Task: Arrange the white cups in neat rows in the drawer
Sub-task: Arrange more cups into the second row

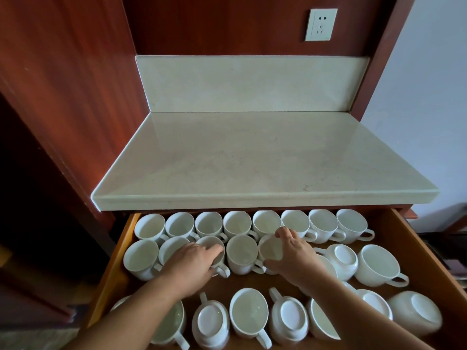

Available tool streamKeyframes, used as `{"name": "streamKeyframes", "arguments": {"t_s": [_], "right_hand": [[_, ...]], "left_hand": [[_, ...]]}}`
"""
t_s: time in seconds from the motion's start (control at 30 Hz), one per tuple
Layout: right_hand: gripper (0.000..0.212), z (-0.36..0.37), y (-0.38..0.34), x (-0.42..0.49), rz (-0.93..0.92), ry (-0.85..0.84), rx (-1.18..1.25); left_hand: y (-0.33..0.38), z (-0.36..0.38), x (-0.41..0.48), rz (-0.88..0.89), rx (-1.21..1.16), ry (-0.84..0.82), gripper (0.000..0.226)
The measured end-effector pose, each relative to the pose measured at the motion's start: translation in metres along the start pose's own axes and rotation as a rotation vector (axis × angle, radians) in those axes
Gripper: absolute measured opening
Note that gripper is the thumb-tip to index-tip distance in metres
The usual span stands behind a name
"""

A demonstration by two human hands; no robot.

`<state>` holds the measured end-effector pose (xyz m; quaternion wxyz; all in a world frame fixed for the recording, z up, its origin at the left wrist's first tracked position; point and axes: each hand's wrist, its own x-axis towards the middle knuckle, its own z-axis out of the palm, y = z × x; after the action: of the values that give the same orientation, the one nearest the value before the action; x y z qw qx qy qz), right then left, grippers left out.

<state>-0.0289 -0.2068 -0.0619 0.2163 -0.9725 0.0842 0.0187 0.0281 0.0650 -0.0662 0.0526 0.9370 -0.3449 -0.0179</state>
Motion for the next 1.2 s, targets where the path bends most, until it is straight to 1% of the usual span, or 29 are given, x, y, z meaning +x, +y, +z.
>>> {"name": "streamKeyframes", "arguments": {"t_s": [0.2, 0.33, 0.4, 0.47, 0.53, 0.6, 0.67, 0.73, 0.8, 0.9, 0.97, 1.03, 1.13, 1.17, 1.2], "right_hand": [[0.074, -0.003, 0.004, 0.001, 0.003, -0.04, 0.005], [0.079, -0.006, 0.006, 0.001, 0.005, -0.073, 0.029], [0.072, -0.015, 0.01, 0.003, 0.013, -0.075, 0.037], [0.058, -0.03, 0.02, 0.005, 0.056, -0.032, 0.052], [0.044, -0.048, 0.036, 0.004, 0.108, 0.023, 0.031], [0.037, -0.063, 0.052, 0.001, 0.126, 0.016, -0.038], [0.039, -0.074, 0.067, -0.006, 0.133, -0.019, -0.108], [0.042, -0.079, 0.081, -0.013, 0.128, -0.021, -0.154], [0.045, -0.083, 0.095, -0.019, 0.118, -0.018, -0.171], [0.049, -0.087, 0.111, -0.025, 0.112, -0.039, -0.196], [0.051, -0.089, 0.122, -0.027, 0.103, -0.076, -0.204], [0.055, -0.09, 0.132, -0.026, 0.09, -0.123, -0.208], [0.059, -0.09, 0.144, -0.024, 0.036, -0.147, -0.213], [0.061, -0.09, 0.146, -0.022, 0.008, -0.148, -0.234], [0.064, -0.089, 0.148, -0.02, -0.025, -0.153, -0.266]], "left_hand": [[0.01, -0.001, 0.001, -0.046, -0.001, 0.01, 0.036], [0.015, -0.002, 0.004, -0.053, 0.034, -0.013, 0.032], [0.016, -0.001, 0.006, -0.042, 0.015, 0.004, 0.033], [0.019, -0.002, 0.011, -0.022, -0.025, 0.071, 0.04], [0.029, -0.005, 0.021, 0.044, -0.065, 0.15, 0.046], [0.047, -0.008, 0.034, 0.134, -0.104, 0.191, 0.046], [0.072, -0.007, 0.048, 0.215, -0.115, 0.209, 0.044], [0.095, -0.001, 0.06, 0.271, -0.098, 0.187, 0.042], [0.109, 0.008, 0.069, 0.257, -0.085, 0.11, 0.036], [0.12, 0.014, 0.075, 0.273, -0.034, 0.087, 0.018], [0.122, 0.016, 0.077, 0.296, 0.026, 0.076, 0.026], [0.124, 0.017, 0.078, 0.279, 0.041, 0.092, 0.028], [0.129, 0.01, 0.078, 0.198, -0.044, 0.075, 0.013], [0.133, 0.008, 0.078, 0.172, -0.058, 0.078, 0.017], [0.139, 0.007, 0.078, 0.162, -0.073, 0.073, 0.026]]}}
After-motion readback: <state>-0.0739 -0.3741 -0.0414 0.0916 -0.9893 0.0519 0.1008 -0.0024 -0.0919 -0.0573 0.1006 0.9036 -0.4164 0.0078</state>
